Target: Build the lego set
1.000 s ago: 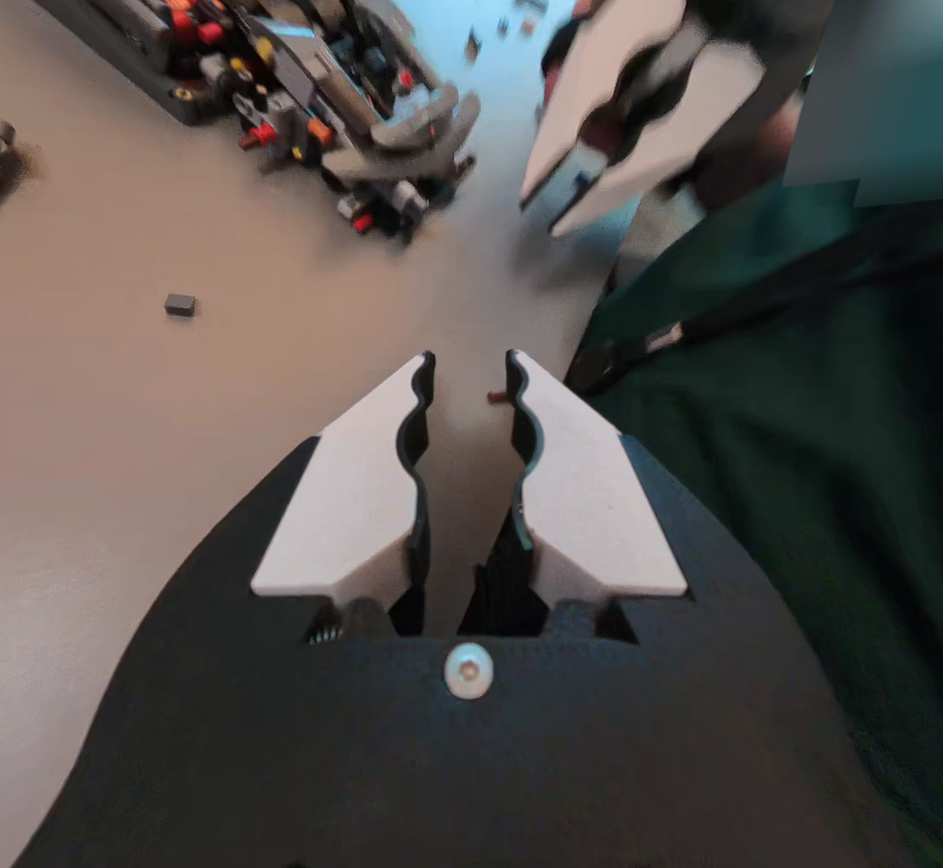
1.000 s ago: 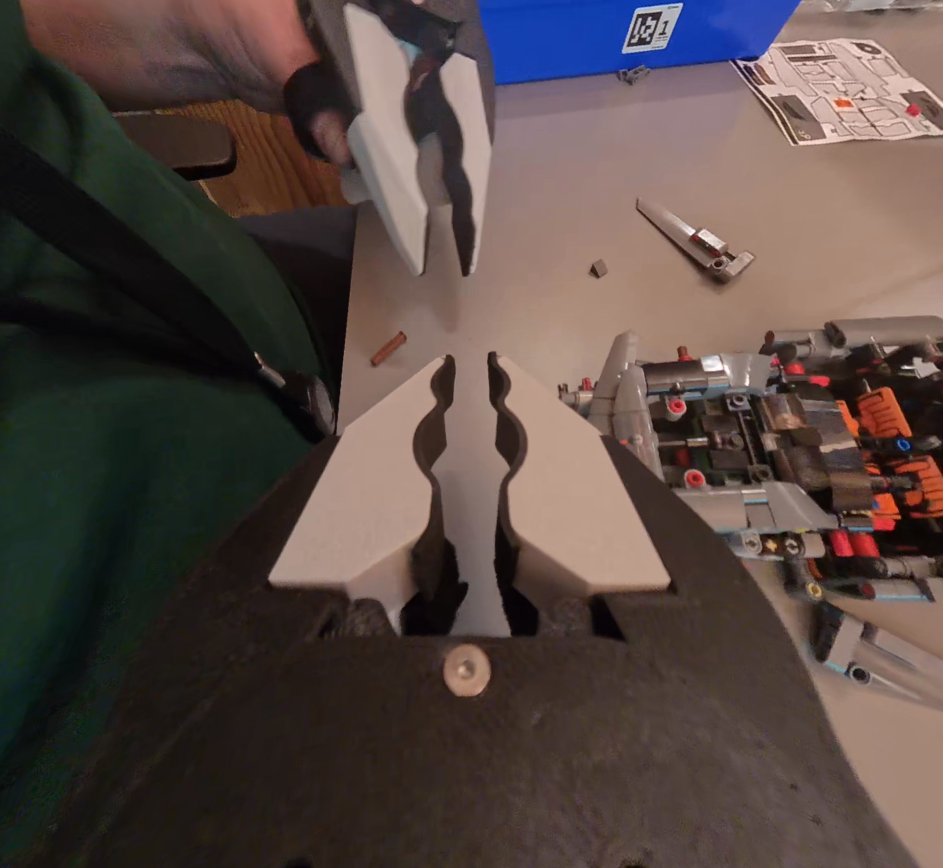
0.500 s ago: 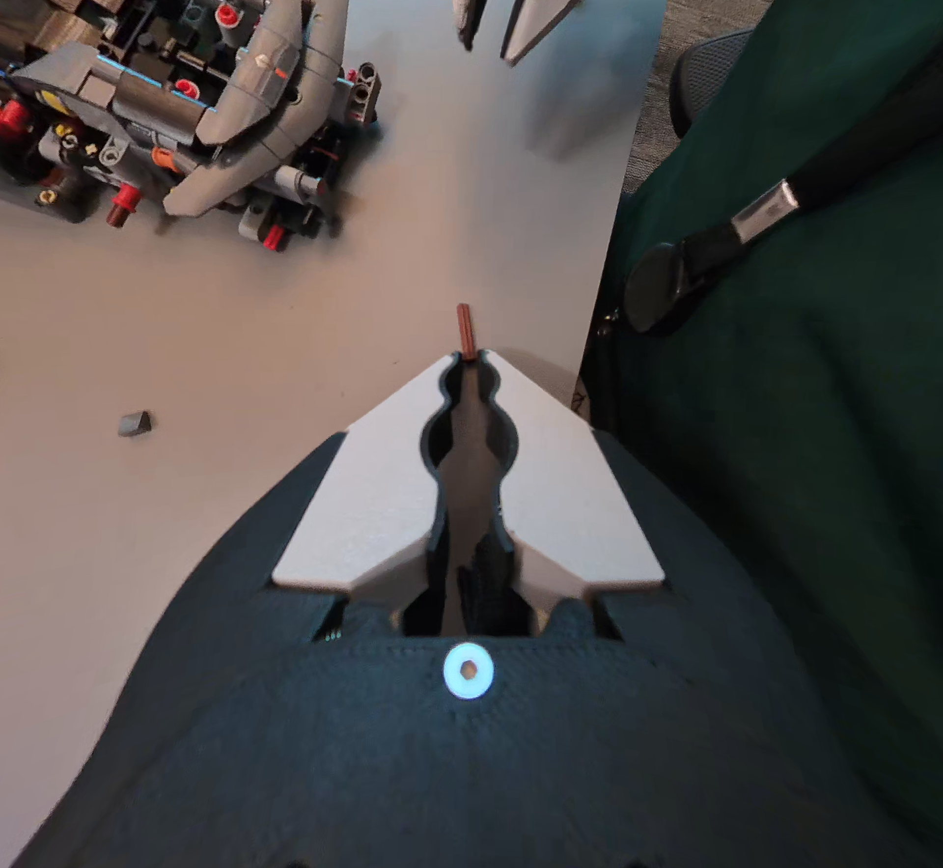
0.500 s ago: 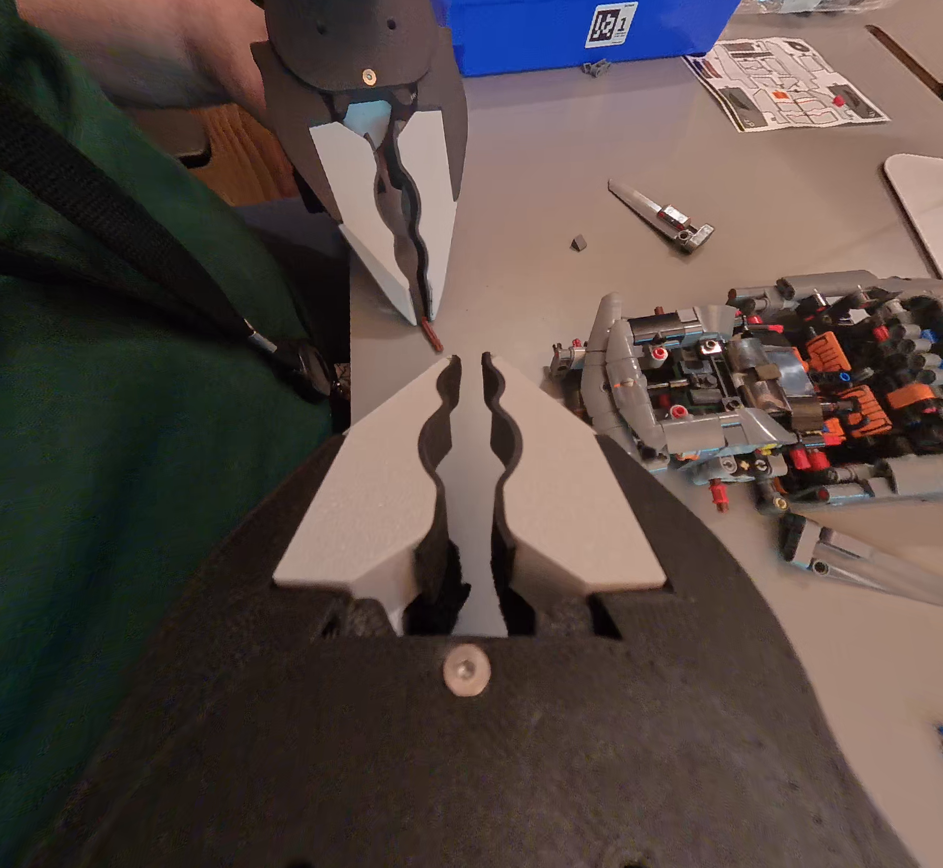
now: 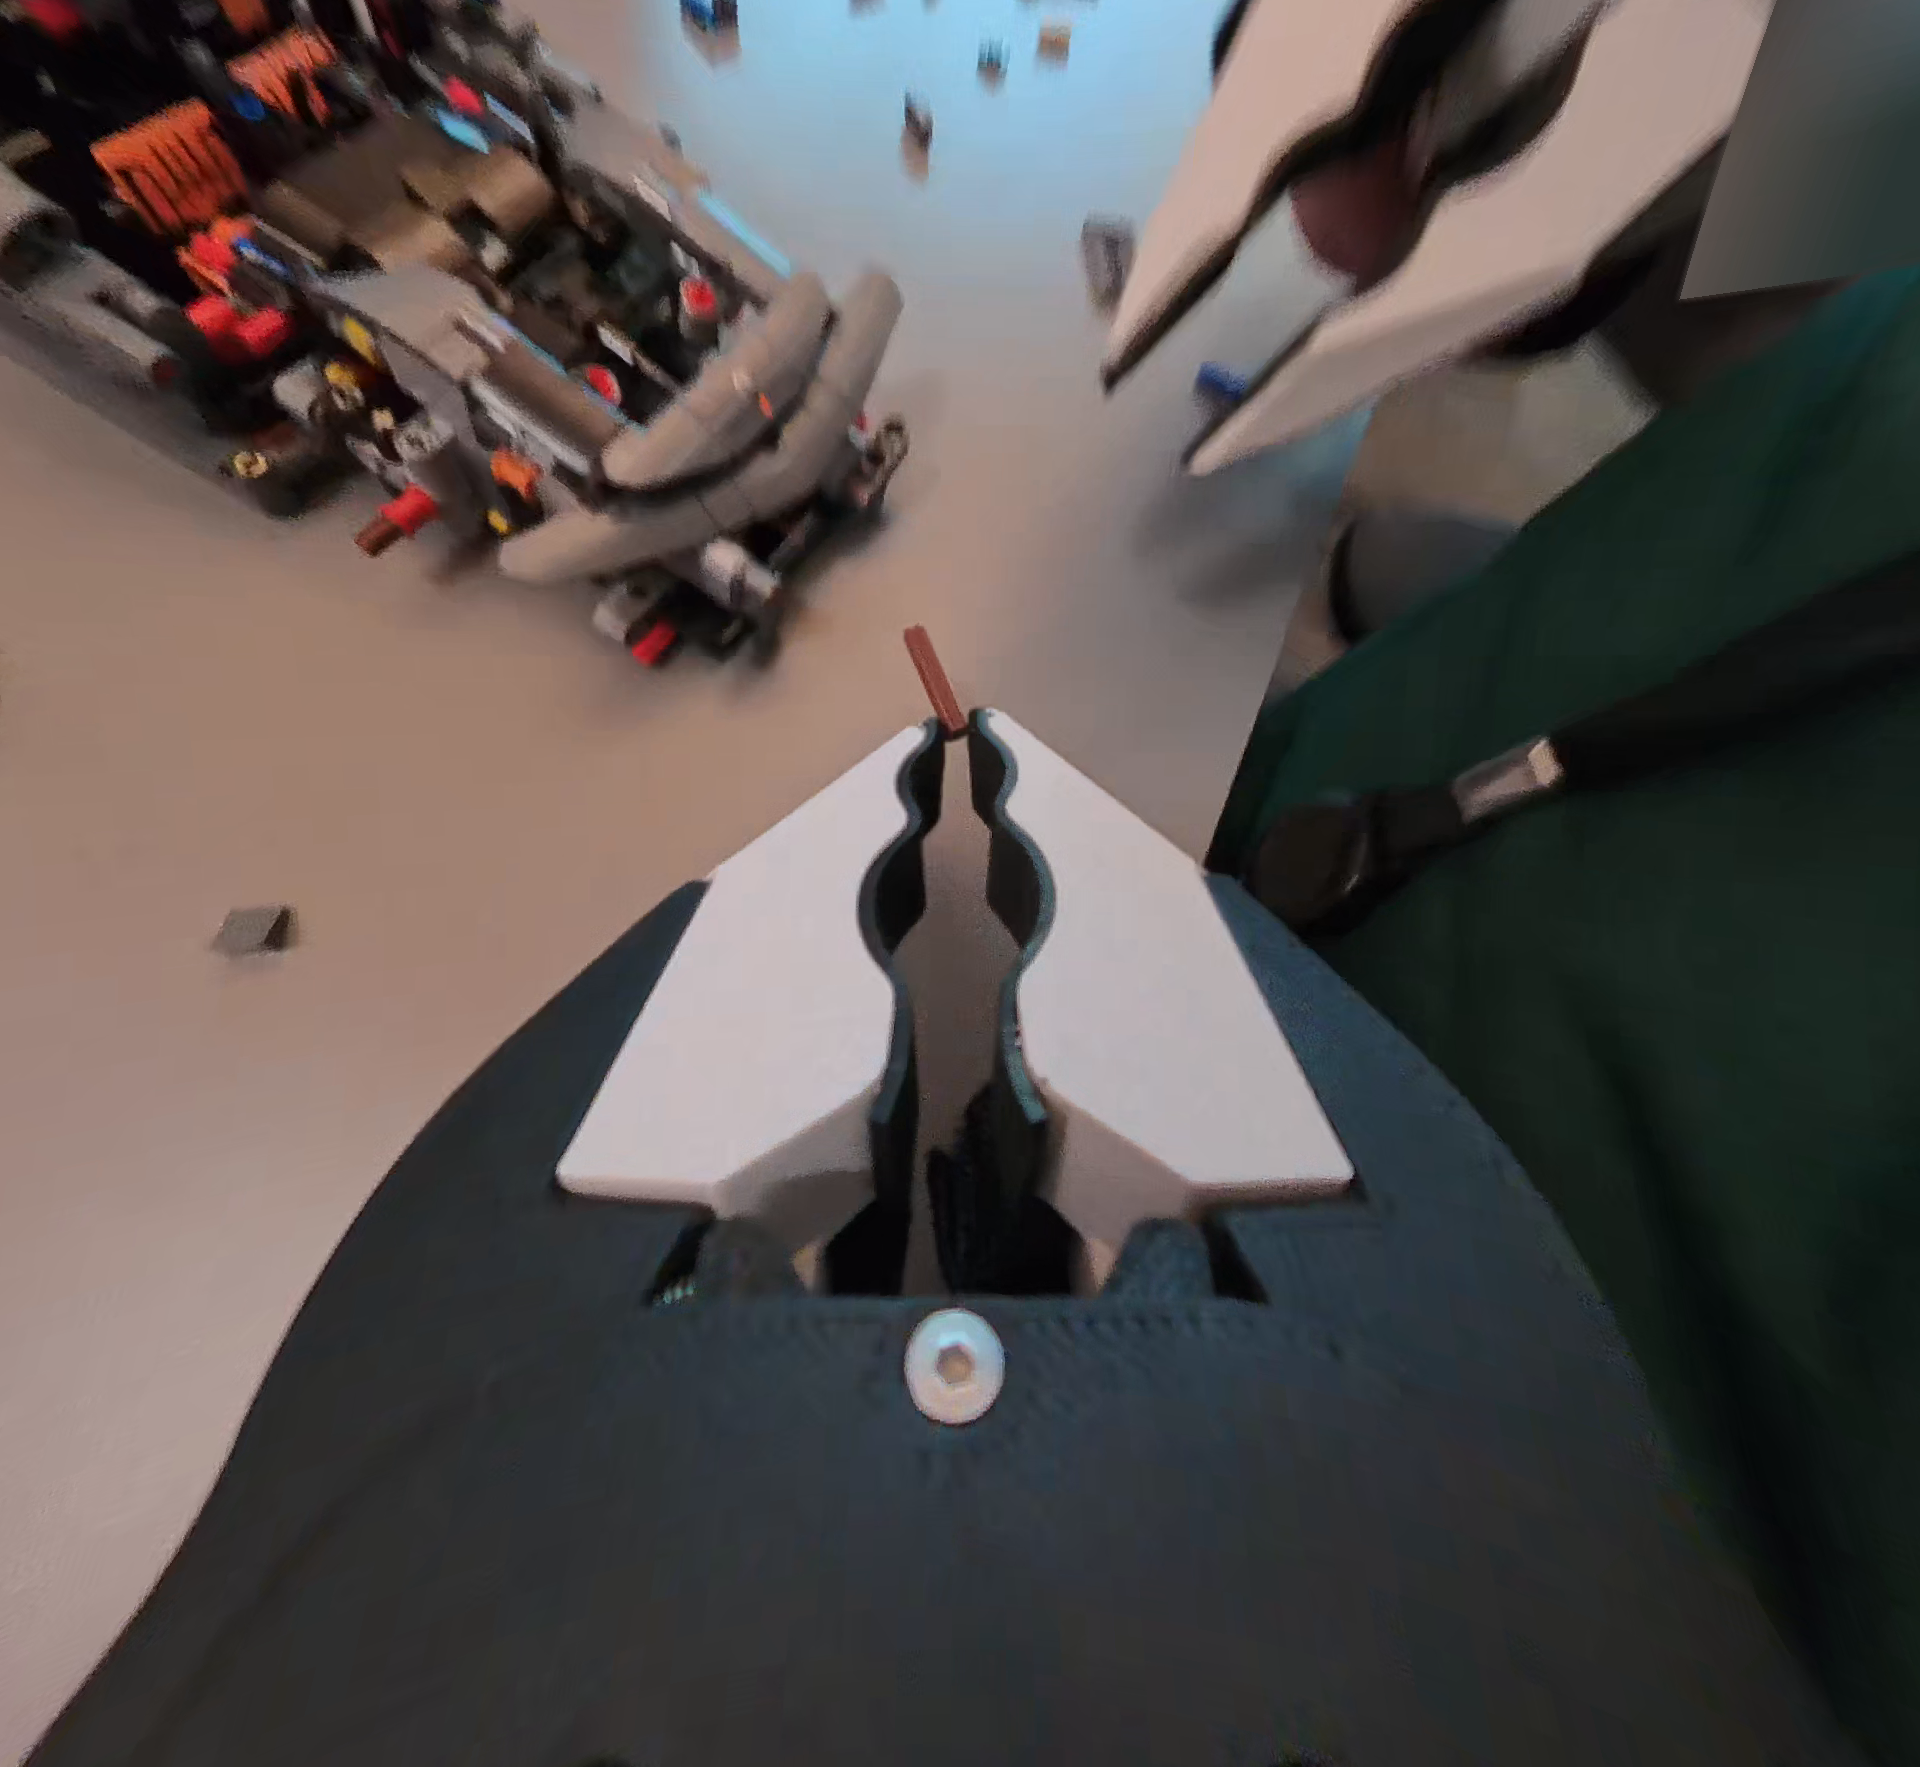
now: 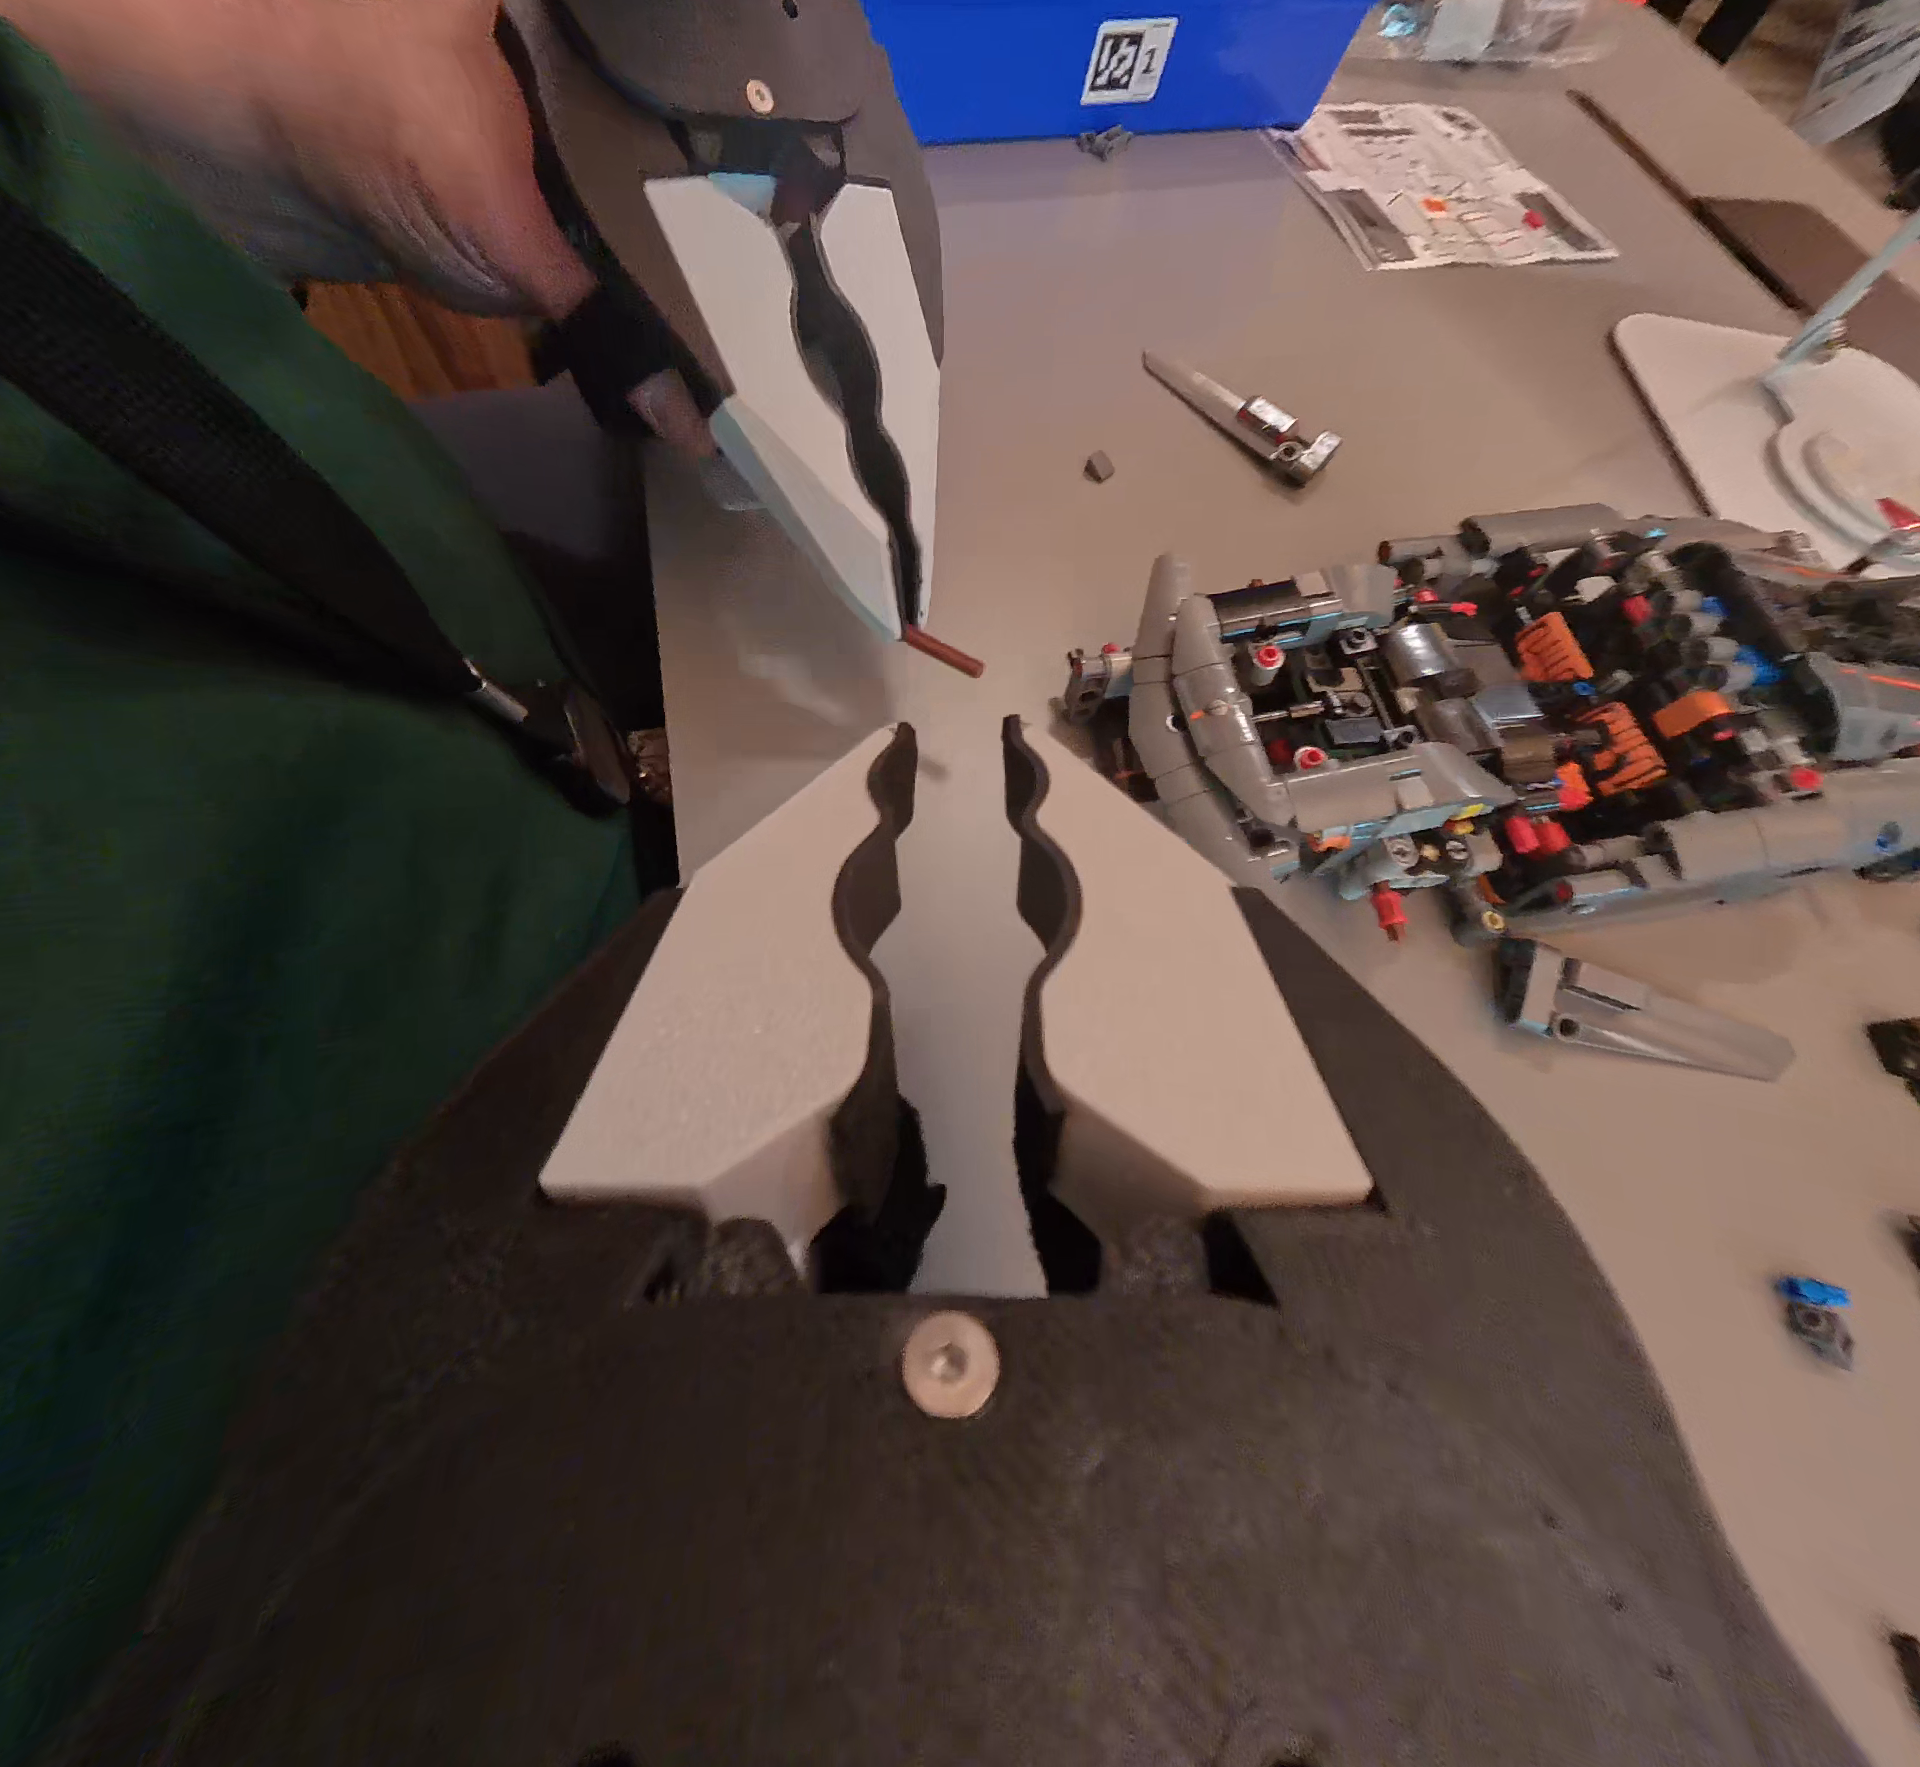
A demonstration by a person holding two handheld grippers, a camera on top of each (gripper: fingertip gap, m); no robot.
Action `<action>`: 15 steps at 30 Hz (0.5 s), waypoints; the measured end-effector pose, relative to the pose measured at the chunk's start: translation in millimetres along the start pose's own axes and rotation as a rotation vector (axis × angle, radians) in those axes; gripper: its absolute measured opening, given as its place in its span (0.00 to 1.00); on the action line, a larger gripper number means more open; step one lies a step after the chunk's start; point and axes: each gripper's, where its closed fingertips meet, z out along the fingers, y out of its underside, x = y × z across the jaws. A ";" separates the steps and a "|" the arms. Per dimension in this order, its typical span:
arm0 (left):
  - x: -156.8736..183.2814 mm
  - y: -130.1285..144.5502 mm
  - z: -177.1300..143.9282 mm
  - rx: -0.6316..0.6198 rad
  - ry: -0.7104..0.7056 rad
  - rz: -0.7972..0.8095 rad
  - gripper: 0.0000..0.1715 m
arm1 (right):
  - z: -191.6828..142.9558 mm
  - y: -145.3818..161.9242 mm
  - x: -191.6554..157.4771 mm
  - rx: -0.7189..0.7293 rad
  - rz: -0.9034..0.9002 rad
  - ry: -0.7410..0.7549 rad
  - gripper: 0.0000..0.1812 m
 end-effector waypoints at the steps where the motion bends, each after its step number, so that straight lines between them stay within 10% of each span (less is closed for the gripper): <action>1: 0.6 -11.8 -1.3 0.060 0.019 -0.053 0.02 | -1.9 -1.7 1.6 0.013 -0.016 0.027 0.09; 6: 15.0 -48.8 8.0 0.172 0.162 -0.184 0.02 | -12.9 -1.9 2.3 0.031 -0.071 0.121 0.11; 15: 25.7 -40.9 84.3 -0.134 -0.021 0.096 0.02 | -97.4 62.8 45.3 -0.048 0.061 0.393 0.06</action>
